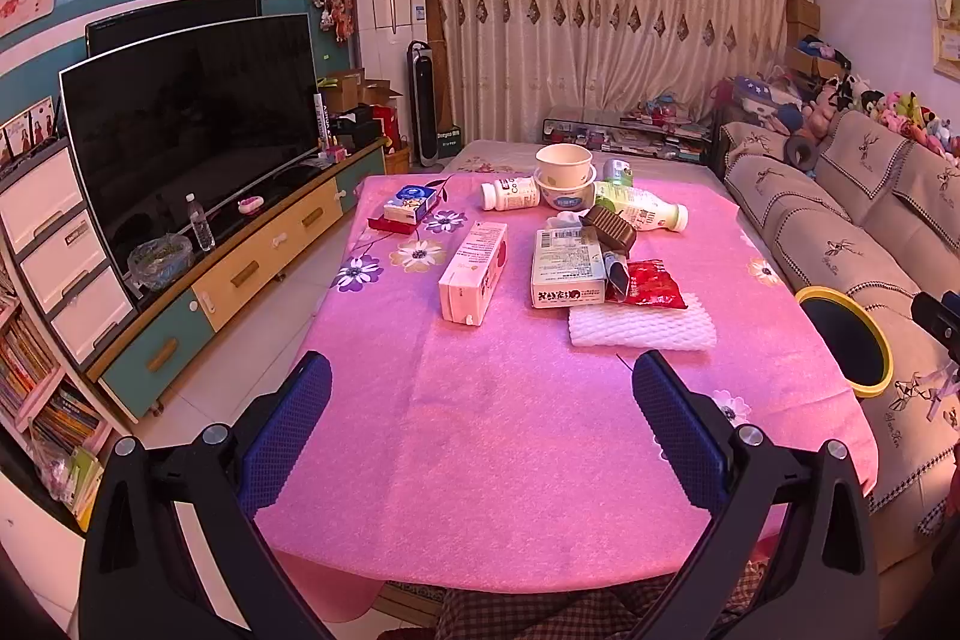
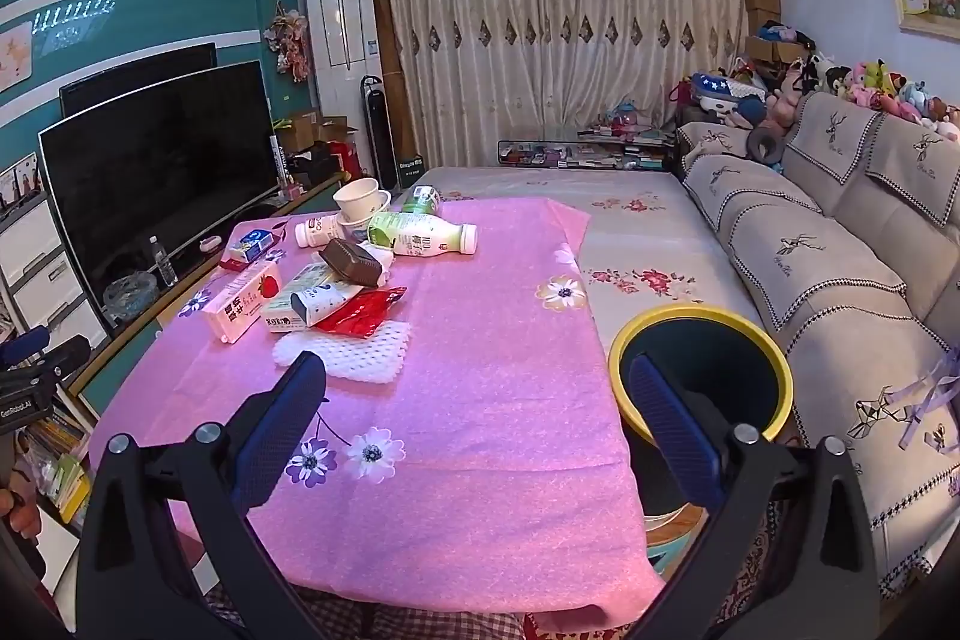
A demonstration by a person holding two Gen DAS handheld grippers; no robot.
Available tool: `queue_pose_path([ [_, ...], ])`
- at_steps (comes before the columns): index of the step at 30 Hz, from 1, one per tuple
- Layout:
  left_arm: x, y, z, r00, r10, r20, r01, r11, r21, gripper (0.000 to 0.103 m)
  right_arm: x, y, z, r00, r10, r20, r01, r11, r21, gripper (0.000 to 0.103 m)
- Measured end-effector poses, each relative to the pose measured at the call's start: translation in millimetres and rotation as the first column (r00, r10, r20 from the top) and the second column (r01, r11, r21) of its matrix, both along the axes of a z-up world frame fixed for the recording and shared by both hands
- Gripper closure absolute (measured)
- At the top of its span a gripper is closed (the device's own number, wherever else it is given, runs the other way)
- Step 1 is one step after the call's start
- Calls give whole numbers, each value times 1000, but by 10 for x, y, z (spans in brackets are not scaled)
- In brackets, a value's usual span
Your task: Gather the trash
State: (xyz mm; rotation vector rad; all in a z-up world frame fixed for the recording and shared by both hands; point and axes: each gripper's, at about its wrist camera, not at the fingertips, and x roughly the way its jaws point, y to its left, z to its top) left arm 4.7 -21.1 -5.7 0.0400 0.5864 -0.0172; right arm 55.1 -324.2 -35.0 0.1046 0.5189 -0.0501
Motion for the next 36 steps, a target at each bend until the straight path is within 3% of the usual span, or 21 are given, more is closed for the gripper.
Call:
queue_pose_path([
  [36,69,-52,-72,999,-11,-30,11,1000,3,4,37,-36,-112,1000,-5,-16,5,1000,11,6],
])
